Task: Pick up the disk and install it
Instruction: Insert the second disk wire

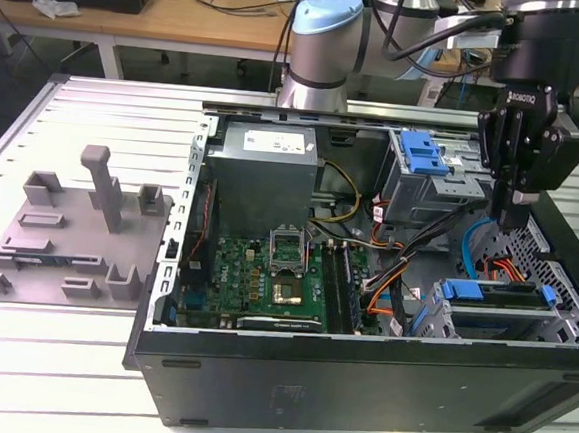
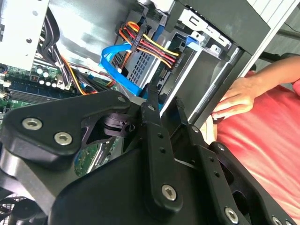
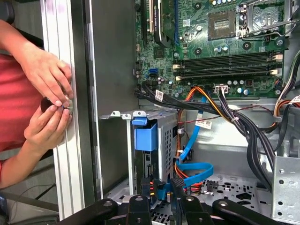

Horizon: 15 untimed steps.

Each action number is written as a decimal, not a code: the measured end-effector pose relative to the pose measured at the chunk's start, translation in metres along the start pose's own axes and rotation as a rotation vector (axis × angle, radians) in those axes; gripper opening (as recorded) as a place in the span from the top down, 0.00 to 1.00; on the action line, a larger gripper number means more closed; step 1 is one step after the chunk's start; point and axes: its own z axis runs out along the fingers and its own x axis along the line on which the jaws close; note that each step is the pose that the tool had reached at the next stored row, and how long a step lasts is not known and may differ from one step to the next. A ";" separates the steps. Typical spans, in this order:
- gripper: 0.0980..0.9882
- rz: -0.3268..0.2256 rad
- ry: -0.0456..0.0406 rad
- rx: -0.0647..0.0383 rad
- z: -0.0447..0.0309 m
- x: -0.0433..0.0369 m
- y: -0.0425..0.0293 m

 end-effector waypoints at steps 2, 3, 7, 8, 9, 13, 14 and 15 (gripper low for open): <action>0.77 0.000 0.0005 0.000 0.0001 -0.0001 0.0000; 0.77 0.000 0.0004 0.000 0.0003 -0.0002 0.0001; 0.93 0.001 0.0004 0.000 0.0011 -0.0005 0.0026; 0.93 0.001 0.0005 0.000 0.0011 -0.0006 0.0030; 0.93 0.001 0.0005 0.000 0.0011 -0.0006 0.0032; 0.93 0.001 -0.0052 -0.001 0.0027 0.0028 0.0041; 0.93 0.002 -0.0125 -0.001 0.0038 0.0050 0.0042; 0.93 0.003 -0.0188 -0.001 0.0046 0.0067 0.0042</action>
